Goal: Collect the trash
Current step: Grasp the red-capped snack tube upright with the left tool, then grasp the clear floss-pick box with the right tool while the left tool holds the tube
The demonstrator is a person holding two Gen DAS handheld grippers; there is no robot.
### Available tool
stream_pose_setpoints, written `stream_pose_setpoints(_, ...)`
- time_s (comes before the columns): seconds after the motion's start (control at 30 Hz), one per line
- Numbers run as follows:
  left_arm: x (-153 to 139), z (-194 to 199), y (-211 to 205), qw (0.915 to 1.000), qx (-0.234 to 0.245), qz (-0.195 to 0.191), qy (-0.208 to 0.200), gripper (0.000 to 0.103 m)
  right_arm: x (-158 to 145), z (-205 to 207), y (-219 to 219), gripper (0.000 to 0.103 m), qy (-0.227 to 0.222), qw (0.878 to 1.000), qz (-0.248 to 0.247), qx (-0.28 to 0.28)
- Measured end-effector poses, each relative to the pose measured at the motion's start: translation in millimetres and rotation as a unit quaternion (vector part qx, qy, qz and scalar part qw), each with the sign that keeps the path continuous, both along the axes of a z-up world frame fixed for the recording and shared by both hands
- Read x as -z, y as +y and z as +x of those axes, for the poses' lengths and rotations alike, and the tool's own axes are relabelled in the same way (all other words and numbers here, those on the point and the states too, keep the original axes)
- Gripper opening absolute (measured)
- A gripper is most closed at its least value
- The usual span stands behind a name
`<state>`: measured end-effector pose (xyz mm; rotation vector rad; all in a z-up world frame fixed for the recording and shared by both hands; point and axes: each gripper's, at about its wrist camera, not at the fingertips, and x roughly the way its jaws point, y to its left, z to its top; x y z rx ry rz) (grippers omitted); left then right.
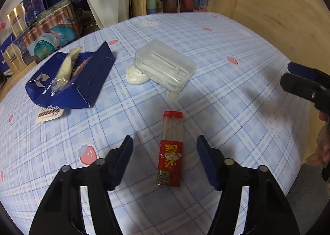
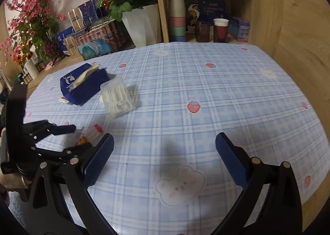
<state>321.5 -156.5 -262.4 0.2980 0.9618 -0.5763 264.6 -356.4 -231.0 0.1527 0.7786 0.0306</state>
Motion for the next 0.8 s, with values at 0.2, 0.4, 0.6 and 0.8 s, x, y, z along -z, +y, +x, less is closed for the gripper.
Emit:
stream_pose_setpoints(0.2, 3.2, -5.5, 2.8, 0.9996, 0.006, 0.017, -0.021, 0.022, 5.3, 14.9, 3.7, 0.097, 0.01, 1.0, 0.013, -0.009)
stream_pose_setpoints(0.4, -4.2, -10.5, 29.0, 0.999, -0.032, -0.029, -0.009, 0.022, 7.6, 31.4, 19.1, 0.097, 0.012, 0.999, 0.007, -0.042)
stream_pose_setpoints(0.6, -30.0, -20.4, 71.5, 0.9933, -0.081, -0.078, -0.027, 0.022, 2.5, 58.6, 51.5, 0.097, 0.023, 0.995, -0.006, -0.094)
stream_pose_setpoints(0.8, -51.7, -32.4, 110.7, 0.9866, -0.119, -0.097, -0.054, 0.022, -0.9, 91.0, 83.8, 0.097, -0.002, 0.989, -0.046, -0.143)
